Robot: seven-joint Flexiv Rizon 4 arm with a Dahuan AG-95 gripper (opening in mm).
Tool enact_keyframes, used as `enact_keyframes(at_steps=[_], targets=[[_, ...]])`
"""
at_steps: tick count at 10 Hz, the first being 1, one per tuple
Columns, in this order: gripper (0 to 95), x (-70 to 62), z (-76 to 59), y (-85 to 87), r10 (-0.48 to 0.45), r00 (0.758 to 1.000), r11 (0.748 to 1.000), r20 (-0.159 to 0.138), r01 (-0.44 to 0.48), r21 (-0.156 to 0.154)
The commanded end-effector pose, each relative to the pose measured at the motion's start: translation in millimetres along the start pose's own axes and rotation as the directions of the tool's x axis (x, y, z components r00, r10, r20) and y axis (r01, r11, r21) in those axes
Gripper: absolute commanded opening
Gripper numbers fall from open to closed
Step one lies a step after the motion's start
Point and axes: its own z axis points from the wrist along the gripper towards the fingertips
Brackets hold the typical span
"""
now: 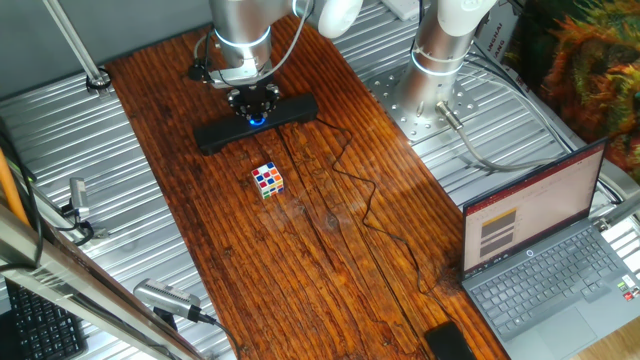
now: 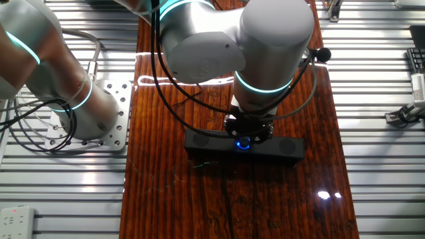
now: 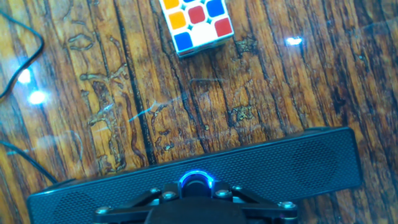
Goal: Turn the knob to increase the volume of the speaker
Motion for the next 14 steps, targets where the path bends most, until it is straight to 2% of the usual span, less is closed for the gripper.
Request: enact_keyframes(at_steps=[1, 8, 14], targets=[[0.0, 0.2, -0.2, -0.3, 0.024, 1.0, 1.0, 0.002, -0.024, 0.001], [0.0, 0.4, -0.6, -1.0, 0.105, 0.994, 0.994, 0.021, -0.105, -0.009], [0.0, 0.5, -0.6, -1.0, 0.196, 0.98, 0.981, 0.022, -0.195, -0.008]])
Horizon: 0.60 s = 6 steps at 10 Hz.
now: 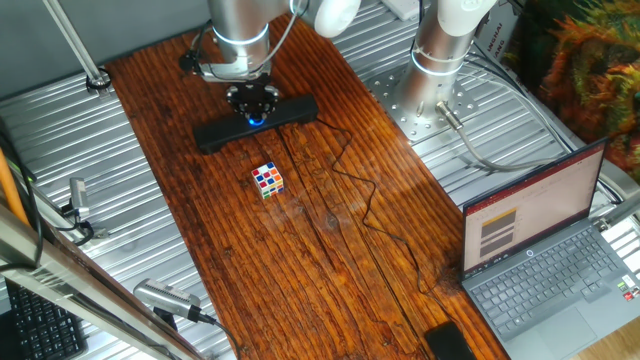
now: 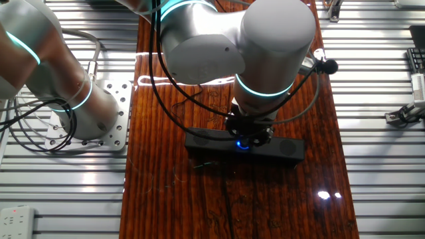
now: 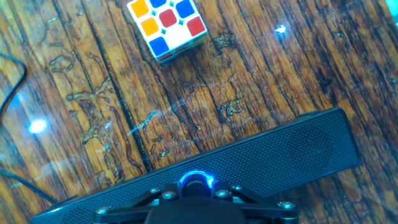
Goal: Turn the knob to increase the volume of the speaker
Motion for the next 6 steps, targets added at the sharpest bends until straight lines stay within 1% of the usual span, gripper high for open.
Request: enact_keyframes(at_steps=[1, 4, 6], targets=[[0.0, 0.3, -0.5, 0.2, 0.031, 1.0, 1.0, 0.003, -0.031, 0.001], [0.0, 0.3, -0.4, 0.1, 0.054, 0.999, 0.999, 0.001, -0.054, 0.003], [0.0, 0.3, -0.3, 0.1, 0.087, 0.996, 0.996, 0.011, -0.087, -0.004]])
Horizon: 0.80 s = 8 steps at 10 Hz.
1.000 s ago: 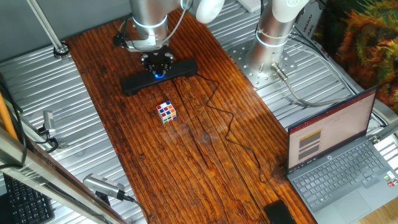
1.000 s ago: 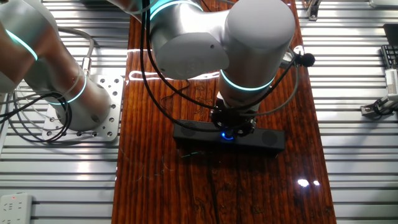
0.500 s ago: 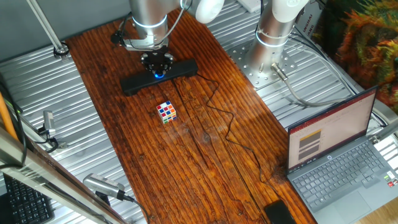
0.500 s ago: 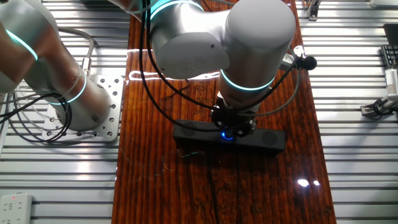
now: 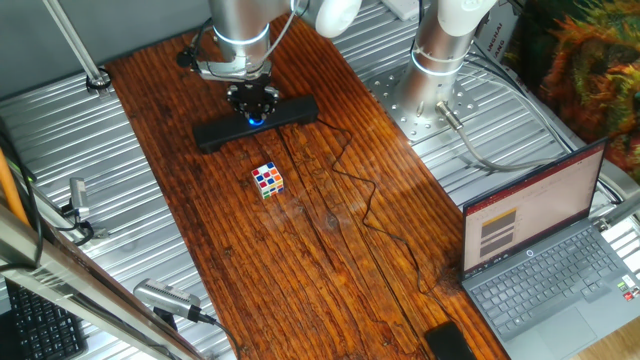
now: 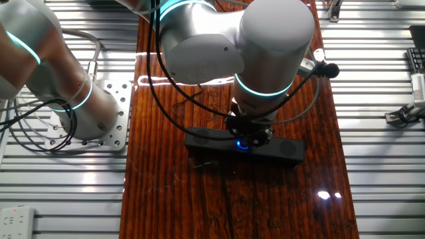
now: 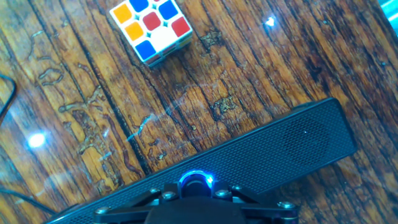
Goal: Turn the knob to increase the volume of the speaker
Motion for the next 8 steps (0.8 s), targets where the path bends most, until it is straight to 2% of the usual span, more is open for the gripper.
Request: enact_keyframes(at_steps=[1, 8], targets=[[0.0, 0.2, -0.2, 0.0, 0.032, 0.999, 0.999, 0.006, -0.032, -0.004], [0.0, 0.1, -0.1, -0.2, 0.138, 0.99, 0.99, 0.02, -0.138, -0.018]])
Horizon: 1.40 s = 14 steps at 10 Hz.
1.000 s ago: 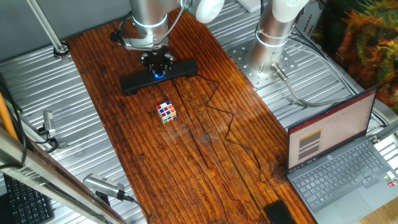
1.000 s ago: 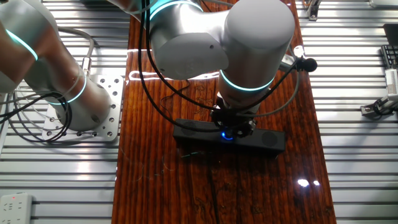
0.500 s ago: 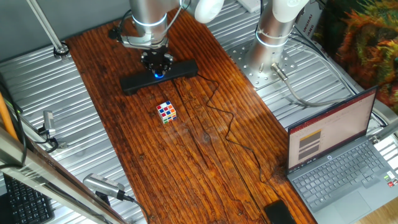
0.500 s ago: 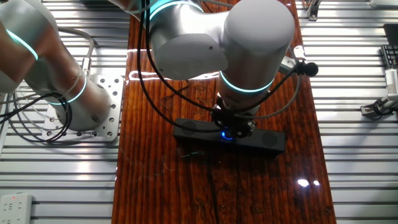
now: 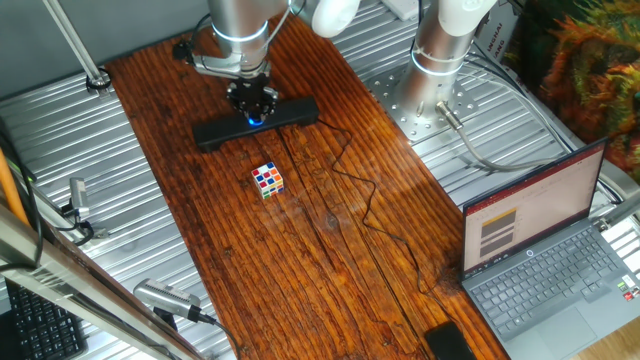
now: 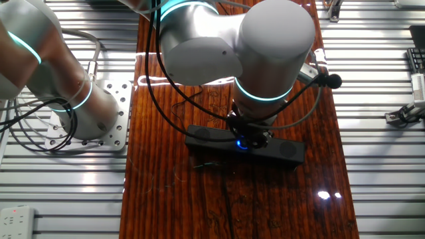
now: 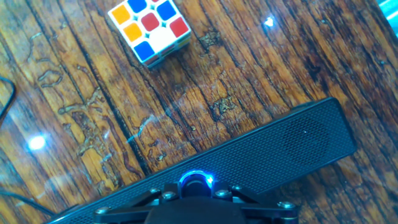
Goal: Turn the knob to increase the volume of the speaker
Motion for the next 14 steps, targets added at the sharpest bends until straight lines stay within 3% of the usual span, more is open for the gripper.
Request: enact_keyframes(at_steps=[1, 14], targets=[[0.0, -0.3, -0.1, -0.1, 0.037, 0.999, 0.999, 0.01, -0.037, -0.008], [0.0, -0.3, 0.0, -0.1, 0.217, 0.976, 0.976, -0.001, -0.217, -0.02]])
